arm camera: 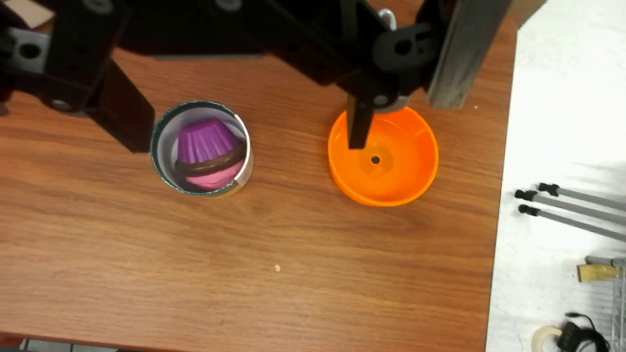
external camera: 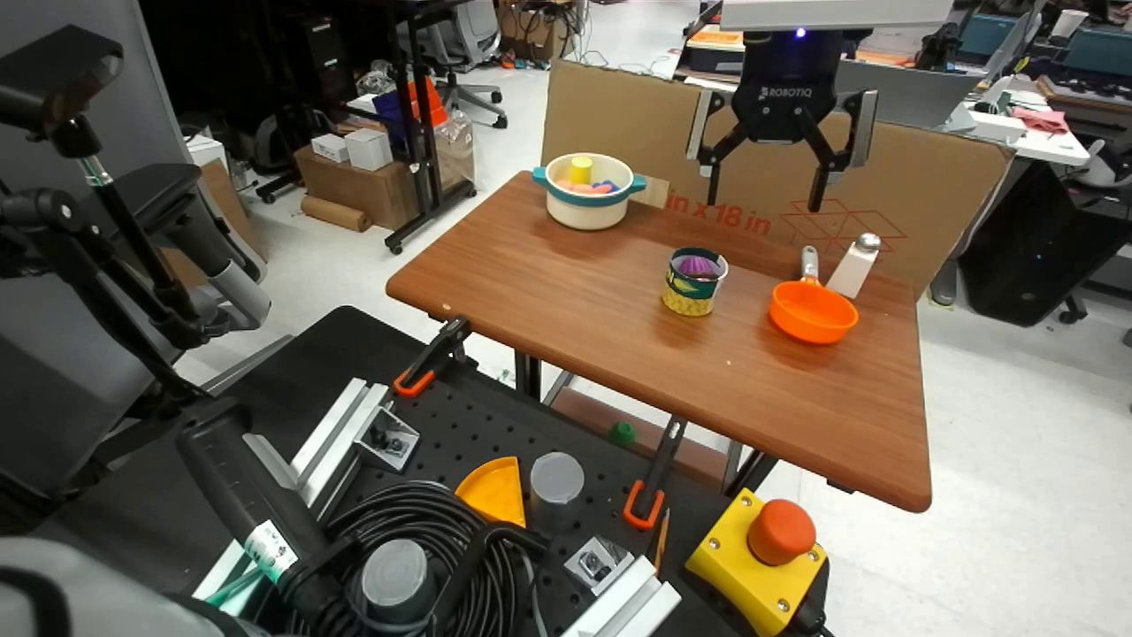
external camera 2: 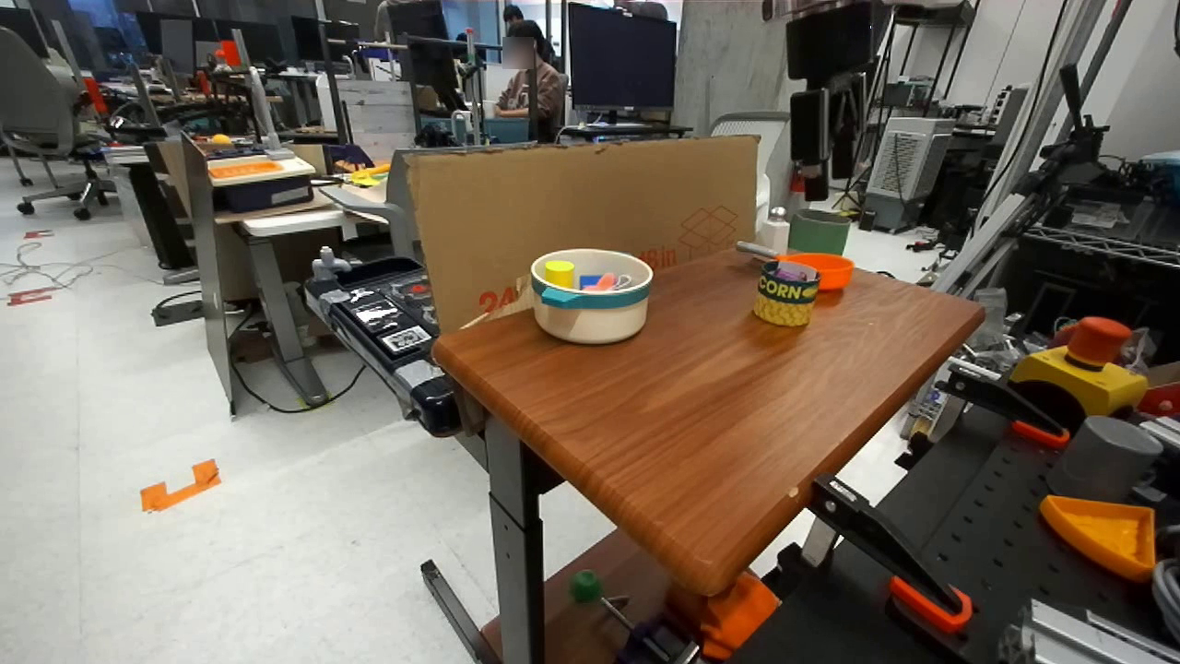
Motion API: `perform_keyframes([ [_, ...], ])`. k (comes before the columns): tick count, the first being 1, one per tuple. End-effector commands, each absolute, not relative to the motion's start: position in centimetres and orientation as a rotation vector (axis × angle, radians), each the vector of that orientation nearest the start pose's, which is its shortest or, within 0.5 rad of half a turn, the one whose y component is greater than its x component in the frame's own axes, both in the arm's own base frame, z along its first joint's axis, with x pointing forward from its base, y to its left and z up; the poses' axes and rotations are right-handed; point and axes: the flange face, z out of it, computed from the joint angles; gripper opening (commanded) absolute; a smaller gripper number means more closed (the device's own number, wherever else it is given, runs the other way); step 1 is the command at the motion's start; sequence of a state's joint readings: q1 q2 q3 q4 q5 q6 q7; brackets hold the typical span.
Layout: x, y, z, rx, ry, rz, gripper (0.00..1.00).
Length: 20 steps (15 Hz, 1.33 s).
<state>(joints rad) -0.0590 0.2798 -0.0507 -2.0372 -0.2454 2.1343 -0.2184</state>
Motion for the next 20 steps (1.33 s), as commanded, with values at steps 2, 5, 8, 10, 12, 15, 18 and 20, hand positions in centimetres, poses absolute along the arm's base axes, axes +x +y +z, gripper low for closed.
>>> perform_keyframes([
  [2,54.9,-5.9,29.4,-3.164,-0.647,0.133,1.00],
  [5,54.0,-5.4,28.6,-3.092,-0.738,0.082,1.00],
  [8,53.3,-5.4,27.8,-3.024,-0.826,0.122,1.00],
  [10,53.0,-5.6,27.6,-3.002,-0.875,0.142,1.00],
  [12,53.0,-5.8,27.4,-2.993,-0.897,0.154,1.00],
  [15,53.2,-6.2,27.0,-2.991,-0.896,0.176,1.00],
  [18,52.9,-6.5,26.4,-2.993,-0.919,0.208,1.00],
  [20,52.7,-6.5,26.1,-2.996,-0.942,0.215,1.00],
])
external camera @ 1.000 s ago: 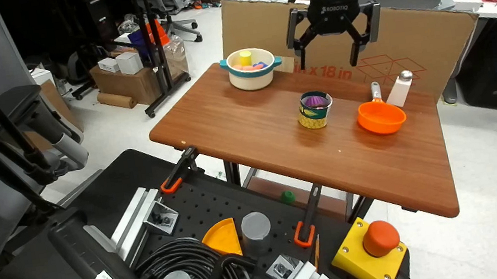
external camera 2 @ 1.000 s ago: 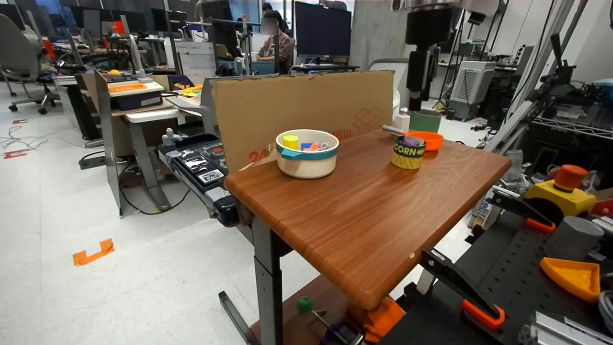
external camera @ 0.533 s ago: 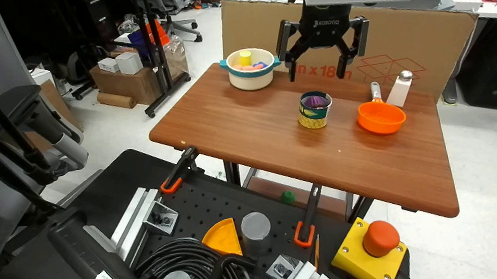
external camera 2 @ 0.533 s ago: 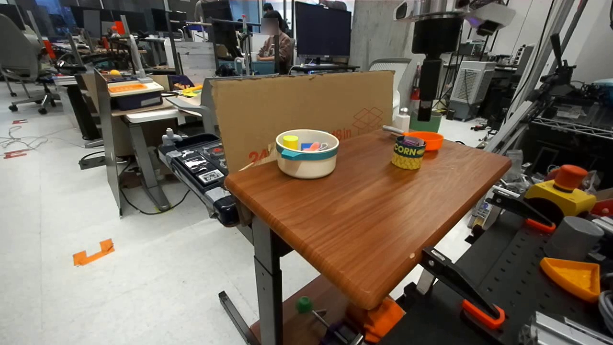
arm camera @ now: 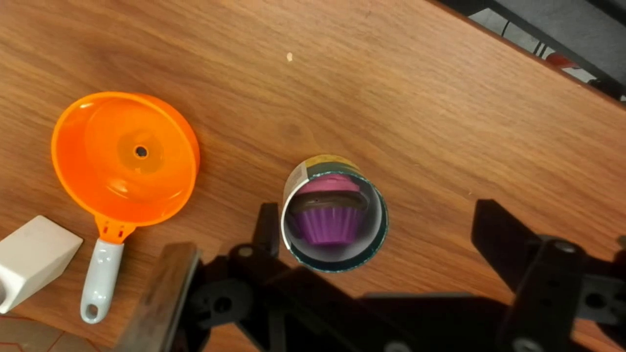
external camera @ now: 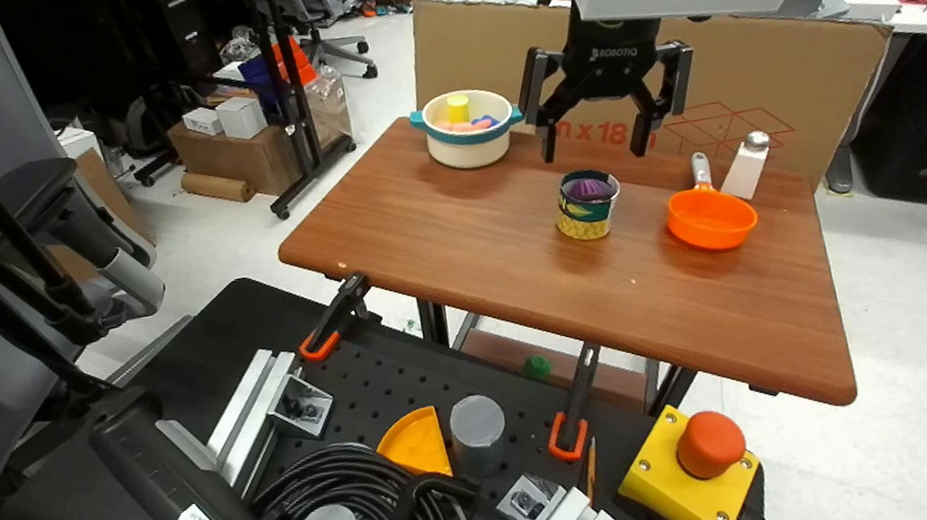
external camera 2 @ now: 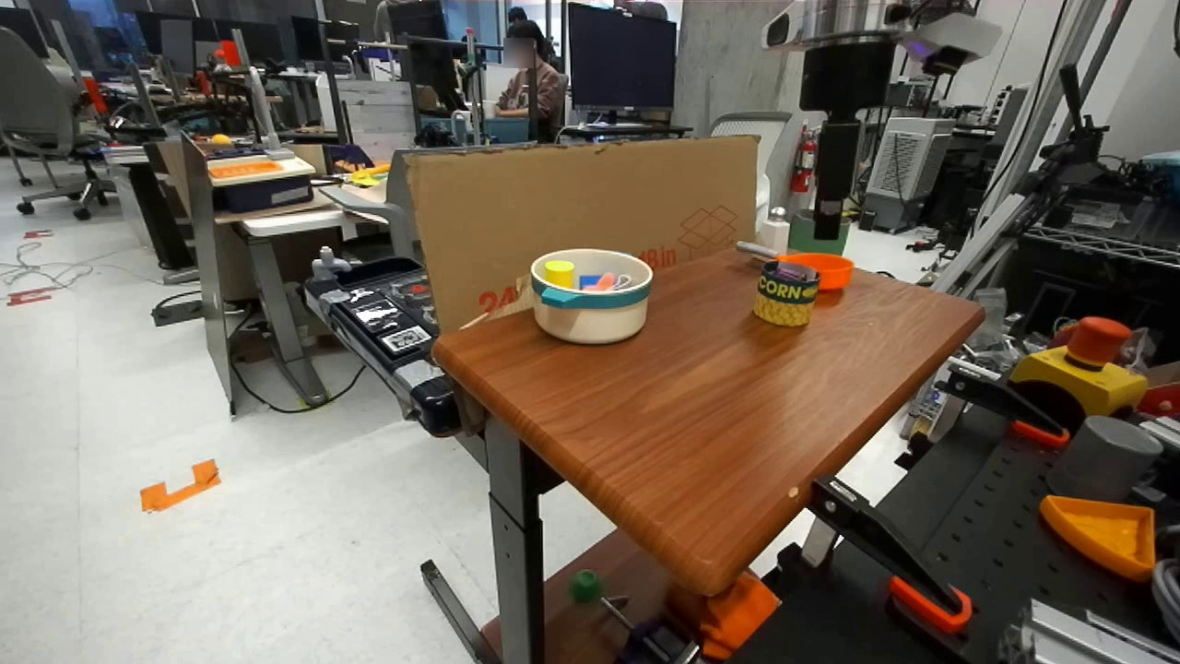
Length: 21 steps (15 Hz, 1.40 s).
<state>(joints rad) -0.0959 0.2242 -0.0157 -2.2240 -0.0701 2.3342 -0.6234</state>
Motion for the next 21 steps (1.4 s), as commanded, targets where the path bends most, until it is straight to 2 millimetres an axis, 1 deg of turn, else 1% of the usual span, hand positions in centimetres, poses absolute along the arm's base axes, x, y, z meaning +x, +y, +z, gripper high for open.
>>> perform_keyframes([
  [1,52.8,-6.6,26.1,-2.998,-0.935,0.209,1.00],
  [4,52.9,-6.7,26.3,-3.028,-0.918,0.199,1.00],
  [8,52.9,-6.7,26.2,-3.054,-0.936,0.194,1.00],
  [13,53.5,-6.3,26.2,-3.162,-0.800,0.062,1.00],
  [15,53.6,-5.9,26.1,-3.193,-0.683,-0.066,1.00],
  [16,53.5,-5.8,26.0,-3.208,-0.652,-0.101,1.00],
  [19,53.7,-5.6,25.6,-3.225,-0.551,-0.149,1.00],
  [21,53.7,-5.4,25.5,-3.216,-0.530,-0.133,1.00],
])
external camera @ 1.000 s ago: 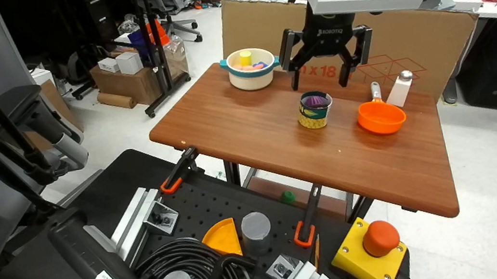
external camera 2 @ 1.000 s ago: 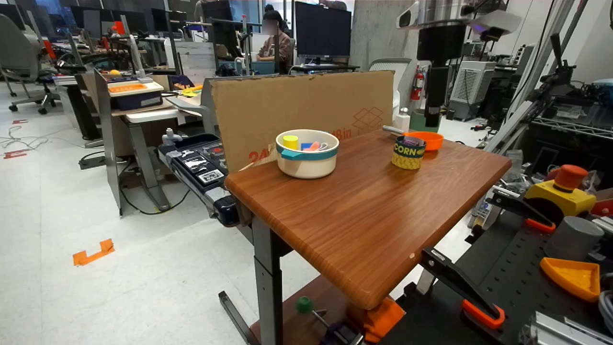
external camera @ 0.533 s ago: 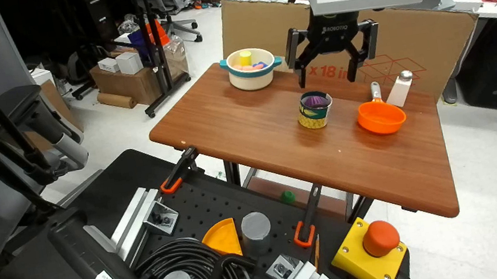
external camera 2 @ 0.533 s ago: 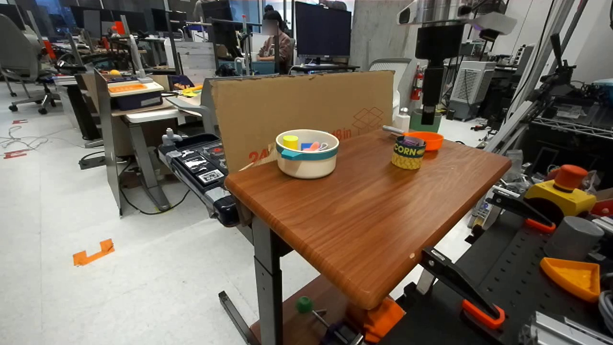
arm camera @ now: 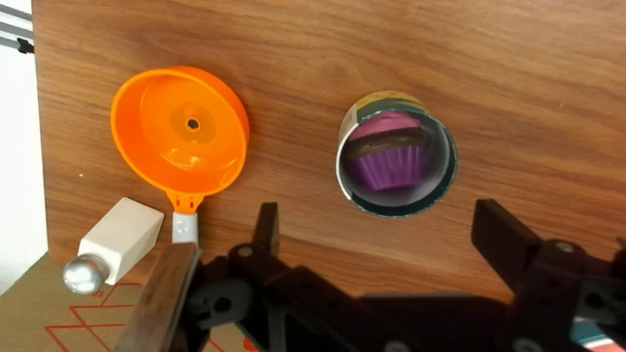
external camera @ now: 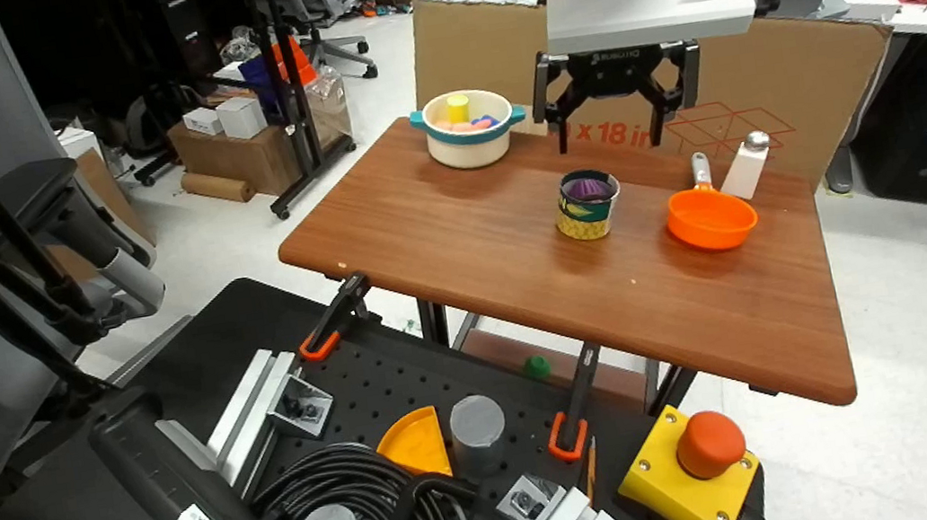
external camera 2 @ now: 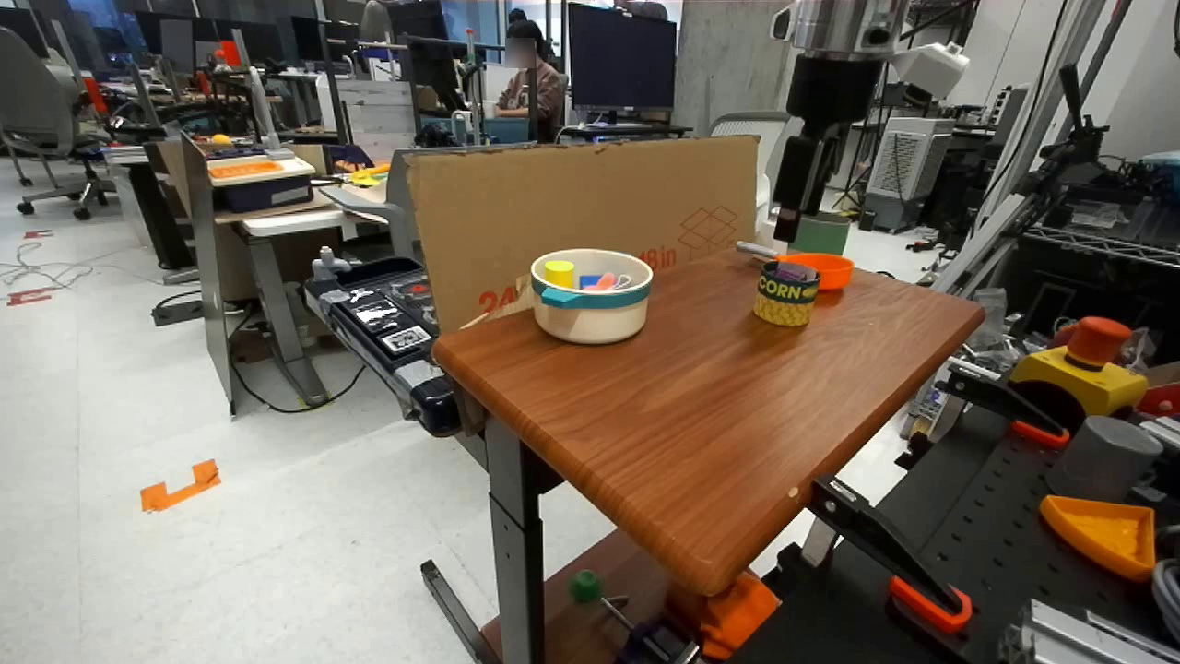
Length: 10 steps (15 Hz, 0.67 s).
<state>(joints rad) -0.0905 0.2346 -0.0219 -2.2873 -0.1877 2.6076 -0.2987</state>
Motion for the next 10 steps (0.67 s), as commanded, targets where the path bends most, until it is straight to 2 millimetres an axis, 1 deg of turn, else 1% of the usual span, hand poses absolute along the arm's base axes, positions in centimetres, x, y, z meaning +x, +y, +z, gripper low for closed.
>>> perform_keyframes([
  [1,53.7,-5.4,25.4,-3.212,-0.528,-0.115,1.00],
  [4,53.7,-5.1,25.2,-3.195,-0.551,-0.077,1.00],
  [10,53.6,-4.3,23.8,-3.135,-0.610,0.047,1.00],
])
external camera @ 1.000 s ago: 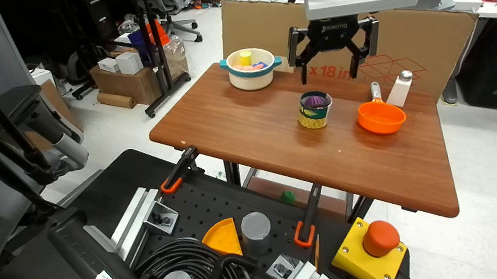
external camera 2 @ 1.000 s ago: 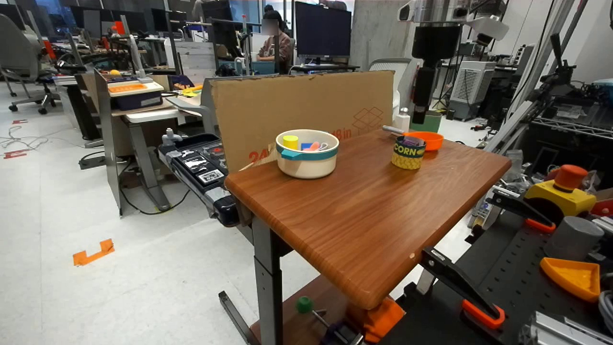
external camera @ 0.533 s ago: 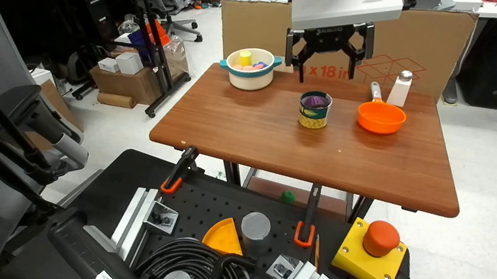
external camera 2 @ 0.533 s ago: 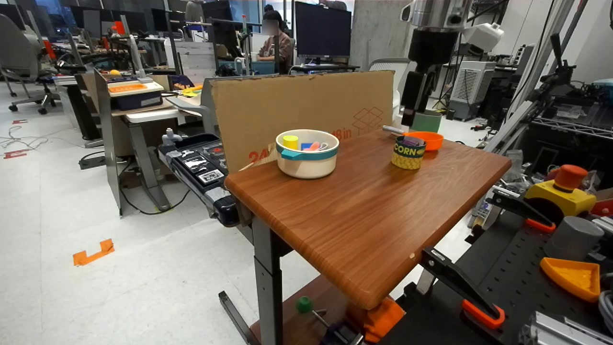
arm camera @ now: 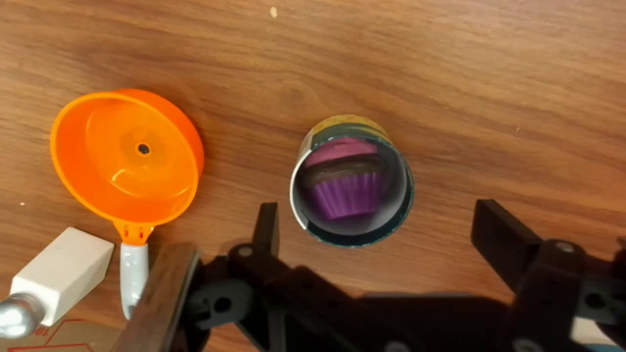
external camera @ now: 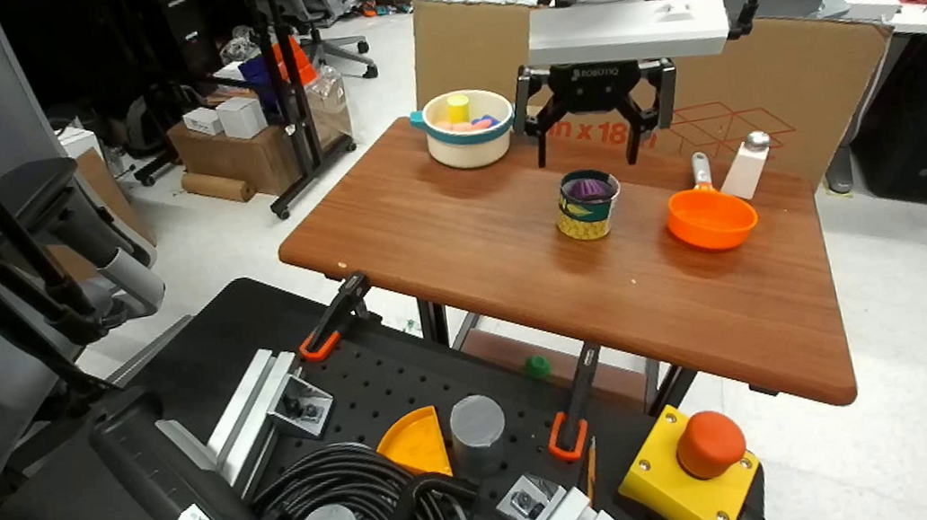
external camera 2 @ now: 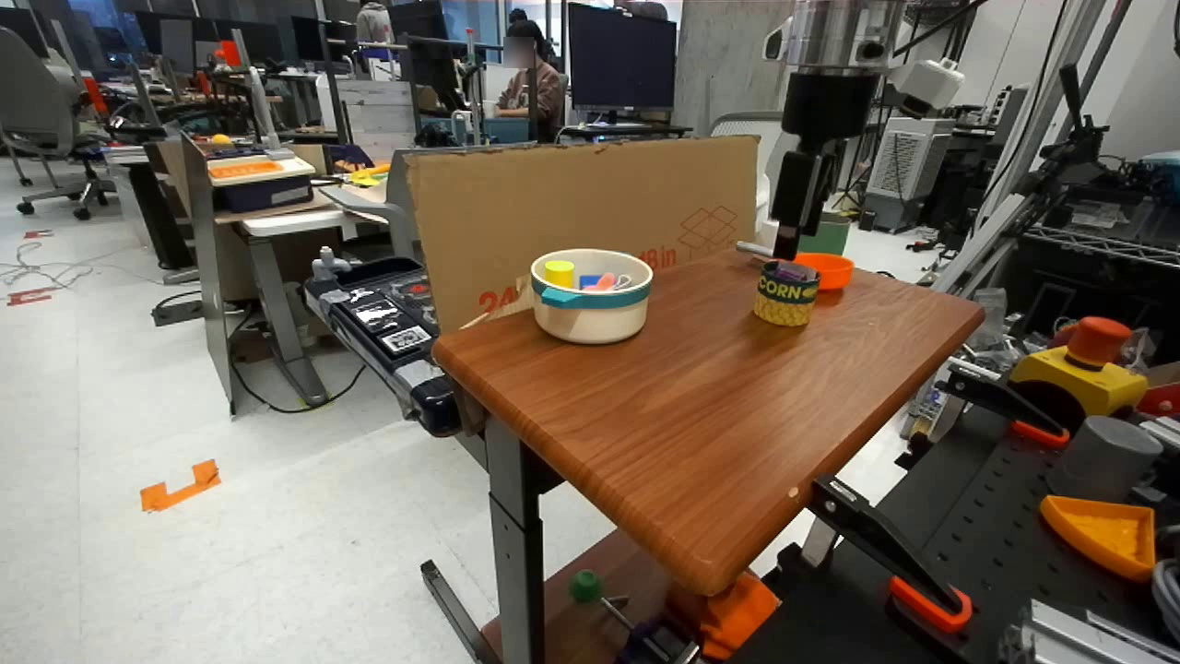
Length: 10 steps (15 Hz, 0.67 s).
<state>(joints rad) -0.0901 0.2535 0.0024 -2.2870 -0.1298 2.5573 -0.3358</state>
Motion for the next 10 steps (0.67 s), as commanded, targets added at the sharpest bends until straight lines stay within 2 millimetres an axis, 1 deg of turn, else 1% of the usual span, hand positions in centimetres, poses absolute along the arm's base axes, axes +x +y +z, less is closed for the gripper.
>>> perform_keyframes([
  [1,53.73,-4.37,23.52,-3.138,-0.607,0.069,1.00],
  [10,54.71,-4.68,23.13,-3.136,-0.599,0.115,1.00],
])
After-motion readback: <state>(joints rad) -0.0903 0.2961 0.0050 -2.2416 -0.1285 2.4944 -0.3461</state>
